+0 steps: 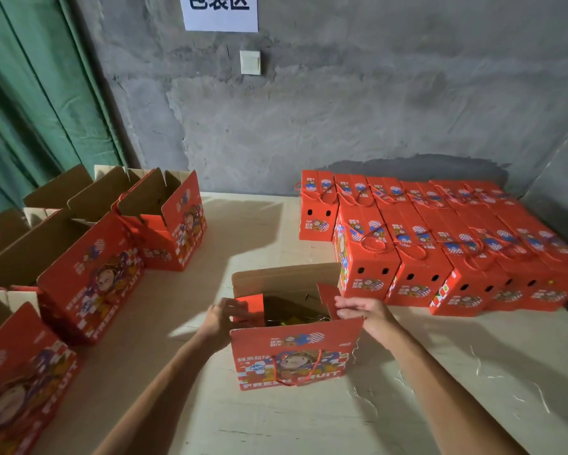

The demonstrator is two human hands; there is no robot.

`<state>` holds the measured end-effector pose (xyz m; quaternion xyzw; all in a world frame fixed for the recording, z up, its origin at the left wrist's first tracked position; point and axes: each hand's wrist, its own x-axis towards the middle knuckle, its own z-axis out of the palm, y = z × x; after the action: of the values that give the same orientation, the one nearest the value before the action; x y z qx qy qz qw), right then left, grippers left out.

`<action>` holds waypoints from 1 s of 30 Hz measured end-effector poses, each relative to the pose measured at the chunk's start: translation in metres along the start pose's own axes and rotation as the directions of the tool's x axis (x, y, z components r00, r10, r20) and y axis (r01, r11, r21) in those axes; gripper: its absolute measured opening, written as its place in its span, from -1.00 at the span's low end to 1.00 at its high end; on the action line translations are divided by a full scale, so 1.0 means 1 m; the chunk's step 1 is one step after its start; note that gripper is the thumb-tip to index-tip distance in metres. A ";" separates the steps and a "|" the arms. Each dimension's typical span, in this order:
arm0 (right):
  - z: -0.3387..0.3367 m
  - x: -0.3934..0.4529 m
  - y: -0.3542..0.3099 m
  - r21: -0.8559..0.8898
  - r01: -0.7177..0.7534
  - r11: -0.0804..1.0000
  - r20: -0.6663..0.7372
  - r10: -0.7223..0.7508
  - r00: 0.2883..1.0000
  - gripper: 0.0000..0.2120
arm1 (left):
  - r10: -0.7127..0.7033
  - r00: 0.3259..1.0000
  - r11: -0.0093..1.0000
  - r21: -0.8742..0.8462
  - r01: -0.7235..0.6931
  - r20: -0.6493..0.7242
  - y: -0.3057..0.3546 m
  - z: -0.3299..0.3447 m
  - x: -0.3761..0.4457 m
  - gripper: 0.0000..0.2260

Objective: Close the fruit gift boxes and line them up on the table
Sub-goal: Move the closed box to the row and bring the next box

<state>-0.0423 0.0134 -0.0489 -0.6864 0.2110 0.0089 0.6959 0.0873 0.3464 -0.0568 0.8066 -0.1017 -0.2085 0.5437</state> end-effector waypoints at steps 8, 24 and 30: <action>-0.001 -0.017 0.020 -0.068 -0.059 0.996 0.121 0.067 0.990 -0.33 | 0.047 0.994 0.999 0.029 -0.044 -0.102 -0.020 0.010 -0.004 -0.83; 0.019 -0.031 0.016 -0.796 0.100 0.597 -0.058 -0.240 0.969 -0.57 | -0.019 1.000 0.998 -0.063 0.020 0.021 -0.008 -0.011 -0.009 -0.67; 0.021 -0.015 0.008 -0.717 0.189 0.671 -0.014 -0.285 0.959 -0.86 | -0.191 0.978 0.980 0.073 0.185 0.087 0.020 -0.010 0.007 -0.83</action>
<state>-0.0523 0.0376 -0.0529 -0.9214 0.1431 -0.0439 0.3587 0.0989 0.3444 -0.0366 0.8190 -0.0571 -0.2932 0.4899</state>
